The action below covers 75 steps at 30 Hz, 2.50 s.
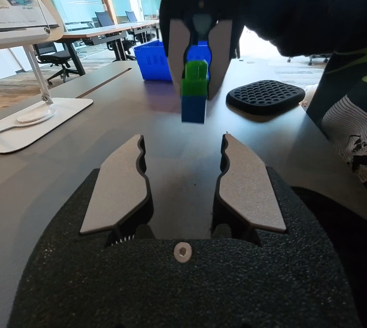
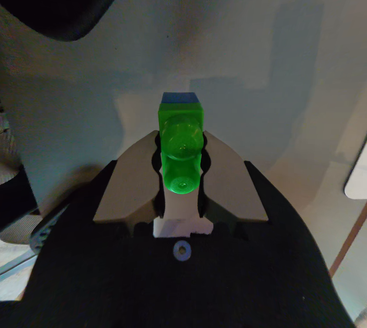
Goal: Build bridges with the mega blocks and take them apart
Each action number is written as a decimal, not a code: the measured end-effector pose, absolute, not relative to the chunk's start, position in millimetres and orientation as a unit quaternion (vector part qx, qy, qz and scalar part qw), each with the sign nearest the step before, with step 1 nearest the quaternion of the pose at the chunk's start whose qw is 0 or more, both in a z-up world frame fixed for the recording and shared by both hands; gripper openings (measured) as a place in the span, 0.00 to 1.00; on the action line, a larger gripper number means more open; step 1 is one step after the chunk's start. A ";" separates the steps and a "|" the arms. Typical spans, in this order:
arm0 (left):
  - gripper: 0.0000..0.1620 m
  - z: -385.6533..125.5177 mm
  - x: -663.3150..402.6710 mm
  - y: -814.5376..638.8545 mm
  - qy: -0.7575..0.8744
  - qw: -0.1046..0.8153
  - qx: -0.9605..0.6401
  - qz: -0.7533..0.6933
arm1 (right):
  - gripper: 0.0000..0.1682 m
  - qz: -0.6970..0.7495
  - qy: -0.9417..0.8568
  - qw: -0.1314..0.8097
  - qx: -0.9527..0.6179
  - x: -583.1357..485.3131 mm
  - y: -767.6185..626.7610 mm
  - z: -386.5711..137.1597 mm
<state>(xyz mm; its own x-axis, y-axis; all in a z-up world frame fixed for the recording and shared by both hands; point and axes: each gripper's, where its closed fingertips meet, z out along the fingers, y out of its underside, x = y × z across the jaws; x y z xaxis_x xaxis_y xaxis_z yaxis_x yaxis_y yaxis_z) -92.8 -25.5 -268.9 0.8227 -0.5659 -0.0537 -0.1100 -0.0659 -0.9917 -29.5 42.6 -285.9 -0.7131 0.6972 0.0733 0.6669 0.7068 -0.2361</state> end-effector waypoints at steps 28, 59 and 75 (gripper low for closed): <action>0.44 -266.0 -96.2 -26.3 0.229 0.648 -0.703 -0.182 | 0.21 -0.001 -0.514 0.108 -0.851 170.0 368.0 -244.9; 0.43 -268.0 -94.5 -25.7 0.233 0.642 -0.708 -0.182 | 0.22 0.002 -0.390 0.065 -0.919 104.1 425.4 -313.4; 0.42 -268.0 -94.5 -25.5 0.232 0.642 -0.708 -0.182 | 0.27 -0.003 -0.393 0.078 -0.916 100.8 428.5 -310.9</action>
<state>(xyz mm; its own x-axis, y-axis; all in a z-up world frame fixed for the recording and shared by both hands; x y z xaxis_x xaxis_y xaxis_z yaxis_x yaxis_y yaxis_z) -94.5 -25.5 -268.0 0.8263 -0.5617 -0.0407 -0.0955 -0.0685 -0.9931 100.8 428.5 -310.9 0.6917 0.7192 0.0659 0.7200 -0.6795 -0.1409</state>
